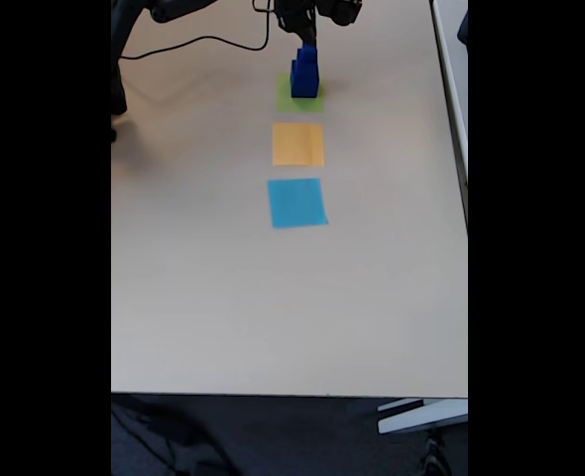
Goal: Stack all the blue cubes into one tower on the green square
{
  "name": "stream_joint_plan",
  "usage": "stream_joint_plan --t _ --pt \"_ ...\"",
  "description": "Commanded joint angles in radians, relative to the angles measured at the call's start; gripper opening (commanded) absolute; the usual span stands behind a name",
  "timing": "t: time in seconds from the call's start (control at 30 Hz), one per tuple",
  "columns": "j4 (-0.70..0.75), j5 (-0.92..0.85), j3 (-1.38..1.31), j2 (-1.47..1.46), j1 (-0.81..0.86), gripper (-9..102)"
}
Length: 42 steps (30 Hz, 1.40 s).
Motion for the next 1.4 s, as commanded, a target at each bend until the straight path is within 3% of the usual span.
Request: stream_joint_plan --t 0.0,1.37 --pt "0.003 0.006 -0.052 0.009 0.005 3" --pt "-0.005 -0.012 -0.046 0.012 0.005 11"
